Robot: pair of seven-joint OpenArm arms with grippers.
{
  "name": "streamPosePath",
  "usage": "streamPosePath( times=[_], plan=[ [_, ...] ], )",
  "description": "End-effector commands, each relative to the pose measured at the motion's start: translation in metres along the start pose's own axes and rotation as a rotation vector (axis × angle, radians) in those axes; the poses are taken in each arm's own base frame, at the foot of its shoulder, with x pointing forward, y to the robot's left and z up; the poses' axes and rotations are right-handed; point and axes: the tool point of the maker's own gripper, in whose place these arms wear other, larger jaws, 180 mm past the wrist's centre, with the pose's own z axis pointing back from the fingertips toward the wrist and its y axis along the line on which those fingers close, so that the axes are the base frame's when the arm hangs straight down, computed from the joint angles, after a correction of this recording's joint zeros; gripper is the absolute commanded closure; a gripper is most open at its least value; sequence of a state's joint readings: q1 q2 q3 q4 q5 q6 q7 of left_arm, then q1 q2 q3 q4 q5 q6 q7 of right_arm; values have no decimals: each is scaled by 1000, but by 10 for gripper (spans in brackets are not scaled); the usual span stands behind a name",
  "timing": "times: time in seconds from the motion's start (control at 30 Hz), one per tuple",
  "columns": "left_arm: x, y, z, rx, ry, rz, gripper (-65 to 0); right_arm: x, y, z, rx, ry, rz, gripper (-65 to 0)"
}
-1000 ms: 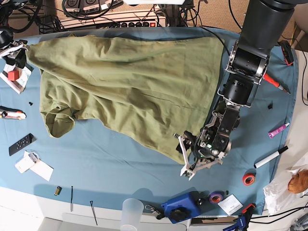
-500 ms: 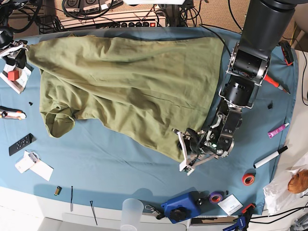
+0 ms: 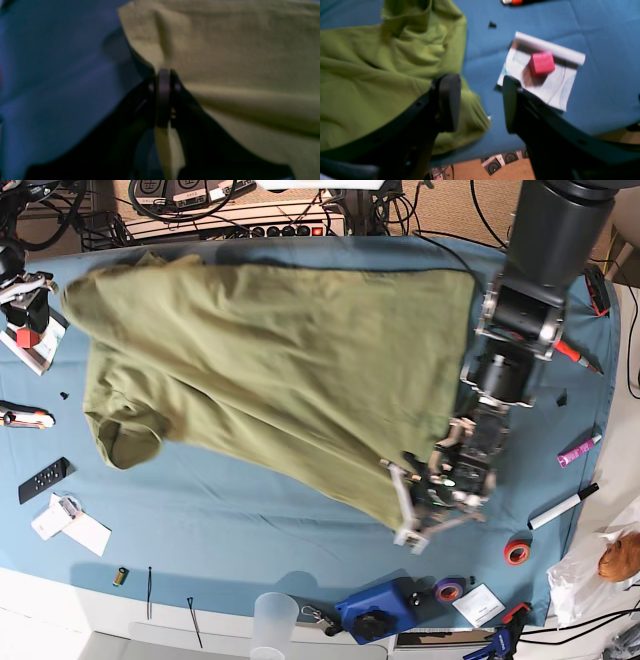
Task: Layout the t-shirt on the table in an organized manner, then fold the t-shirt properly
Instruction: 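Drag the hem corner with the left gripper to straighten the shirt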
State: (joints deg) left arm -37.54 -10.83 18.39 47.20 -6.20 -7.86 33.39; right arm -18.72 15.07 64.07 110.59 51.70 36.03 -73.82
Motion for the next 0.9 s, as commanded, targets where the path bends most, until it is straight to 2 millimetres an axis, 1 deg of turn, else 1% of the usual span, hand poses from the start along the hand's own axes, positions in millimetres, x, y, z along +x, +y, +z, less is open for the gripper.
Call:
streamPosePath(
  times=[0.0,0.07,0.13,0.17,0.2,0.27,0.4,0.43,0.5,0.53,0.57,0.67,0.77,0.87],
  plan=[
    [33,30,10,77,-76,4,0,14,-2,4,-4,-42,28,-281],
    [30,56,15,140,-74,21,0,14,-2,4,-4,-43,28,-281],
    [26,77,20,185,-68,33,0,15,-2,4,-4,-46,29,-281],
    [24,83,22,193,-68,47,0,15,-2,5,-4,-49,29,-281],
    [21,86,22,184,-65,59,0,16,-1,5,-4,-53,29,-281],
    [18,82,22,134,-70,85,0,19,-2,5,-4,-63,32,-281],
    [18,73,22,62,-79,100,0,36,-3,2,-10,-98,49,-281],
    [18,71,22,49,-80,91,-40,42,-5,1,-20,-110,55,-281],
    [17,70,22,43,-67,92,-186,54,-8,0,-39,-133,69,-281],
    [15,68,23,31,-39,108,-239,60,-8,-1,-41,-141,83,-280],
    [12,66,24,15,-5,132,-259,65,-7,-3,-42,-142,100,-280],
    [14,54,33,-37,45,166,-258,76,3,-16,-26,-121,174,-280],
    [26,44,45,-77,40,167,-258,84,24,-34,7,-100,267,-280],
    [39,45,62,-74,39,132,-258,93,47,-54,23,-108,383,-280]
  ],
)
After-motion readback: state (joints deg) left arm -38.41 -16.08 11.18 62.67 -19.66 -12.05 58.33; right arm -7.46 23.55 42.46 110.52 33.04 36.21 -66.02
